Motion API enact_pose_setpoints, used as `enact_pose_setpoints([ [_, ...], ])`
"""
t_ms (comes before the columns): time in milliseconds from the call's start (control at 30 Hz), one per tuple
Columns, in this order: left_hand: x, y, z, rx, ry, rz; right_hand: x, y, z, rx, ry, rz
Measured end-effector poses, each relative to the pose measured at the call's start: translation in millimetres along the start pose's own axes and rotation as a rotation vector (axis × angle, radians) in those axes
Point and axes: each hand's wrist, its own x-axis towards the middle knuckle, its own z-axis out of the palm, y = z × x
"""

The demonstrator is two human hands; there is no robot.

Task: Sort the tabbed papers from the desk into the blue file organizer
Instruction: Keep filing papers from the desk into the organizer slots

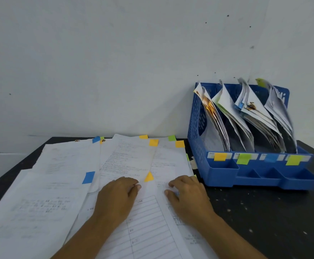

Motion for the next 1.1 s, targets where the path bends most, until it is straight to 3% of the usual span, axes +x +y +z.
enact_pose_setpoints([
  [200, 2.8, 7.3, -2.9, -0.202, 0.182, 0.040, 2.2, 0.0, -4.7, 0.047, -0.030, 0.016],
  [367, 1.2, 19.6, -10.0, -0.355, 0.179, 0.085, 14.5, -0.1, -26.3, 0.246, -0.049, 0.130],
  [433, -1.7, 27.6, -11.9, -0.444, 0.153, 0.099, 17.7, -3.2, -35.1, 0.442, -0.065, 0.213],
  [533, -8.1, 36.5, -10.8, -0.540, 0.132, 0.134, 23.5, -13.0, -44.0, 0.950, -0.183, 0.432],
  [633, -13.3, 41.2, -5.6, -0.532, 0.096, 0.224, 35.1, -12.1, -35.8, 1.034, -0.217, 0.541],
  [767, -20.2, 49.4, -3.4, -0.397, 0.041, 0.312, 44.6, -9.6, -21.0, 1.052, -0.148, 0.528],
  [933, -20.1, 50.8, -9.2, -0.626, -0.077, 0.004, 41.4, -12.1, -21.7, 1.033, 0.003, 0.400],
  [1100, 5.6, 63.5, -16.9, -0.718, -0.150, -0.274, 26.7, -28.4, -34.5, 0.978, 0.030, 0.136],
])
